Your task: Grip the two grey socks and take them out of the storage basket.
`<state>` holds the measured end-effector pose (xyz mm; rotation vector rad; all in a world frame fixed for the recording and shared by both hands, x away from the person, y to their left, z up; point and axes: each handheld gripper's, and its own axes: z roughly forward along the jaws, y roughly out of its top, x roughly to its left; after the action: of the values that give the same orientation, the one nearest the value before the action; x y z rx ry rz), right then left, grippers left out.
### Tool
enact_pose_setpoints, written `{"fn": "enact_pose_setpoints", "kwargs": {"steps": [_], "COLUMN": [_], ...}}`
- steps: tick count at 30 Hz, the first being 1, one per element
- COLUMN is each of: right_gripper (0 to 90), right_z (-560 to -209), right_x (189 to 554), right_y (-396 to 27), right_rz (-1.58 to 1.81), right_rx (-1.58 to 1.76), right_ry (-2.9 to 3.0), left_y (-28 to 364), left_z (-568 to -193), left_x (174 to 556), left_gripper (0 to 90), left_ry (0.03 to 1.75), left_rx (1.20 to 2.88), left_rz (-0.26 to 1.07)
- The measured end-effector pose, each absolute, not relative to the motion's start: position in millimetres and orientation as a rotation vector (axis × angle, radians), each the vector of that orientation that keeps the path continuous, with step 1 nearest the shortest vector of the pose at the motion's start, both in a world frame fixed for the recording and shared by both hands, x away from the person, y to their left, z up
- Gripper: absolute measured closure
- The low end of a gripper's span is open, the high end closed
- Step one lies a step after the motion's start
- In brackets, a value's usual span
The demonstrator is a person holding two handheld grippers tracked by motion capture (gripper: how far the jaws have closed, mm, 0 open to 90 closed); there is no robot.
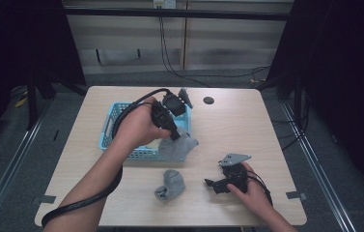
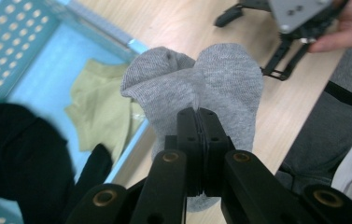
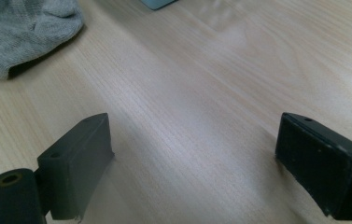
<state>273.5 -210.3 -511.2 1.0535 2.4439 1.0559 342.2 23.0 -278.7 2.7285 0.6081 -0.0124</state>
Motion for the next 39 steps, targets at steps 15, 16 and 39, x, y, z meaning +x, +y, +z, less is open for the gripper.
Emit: {"fn": "enact_pose_setpoints", "kwargs": {"steps": [15, 16, 39], "right_gripper": [10.4, 10.4, 10.4], "right_z": [-511, -511, -511], "right_x": [274, 273, 273], "right_y": [-210, -210, -210], "right_rz": [1.056, 1.056, 1.056], "right_rx": [1.054, 1.054, 1.054], "right_ry": [2.443, 2.443, 2.443], "left_y": [0, 0, 10], "left_z": [-323, -327, -358], "left_x": [315, 315, 318], "left_gripper": [88.8, 88.8, 58.1], "left_ry": [0.494, 0.488, 0.589], "left_rx": [2.772, 2.776, 2.747], "left_rz": [-0.110, -0.113, -0.117]}}
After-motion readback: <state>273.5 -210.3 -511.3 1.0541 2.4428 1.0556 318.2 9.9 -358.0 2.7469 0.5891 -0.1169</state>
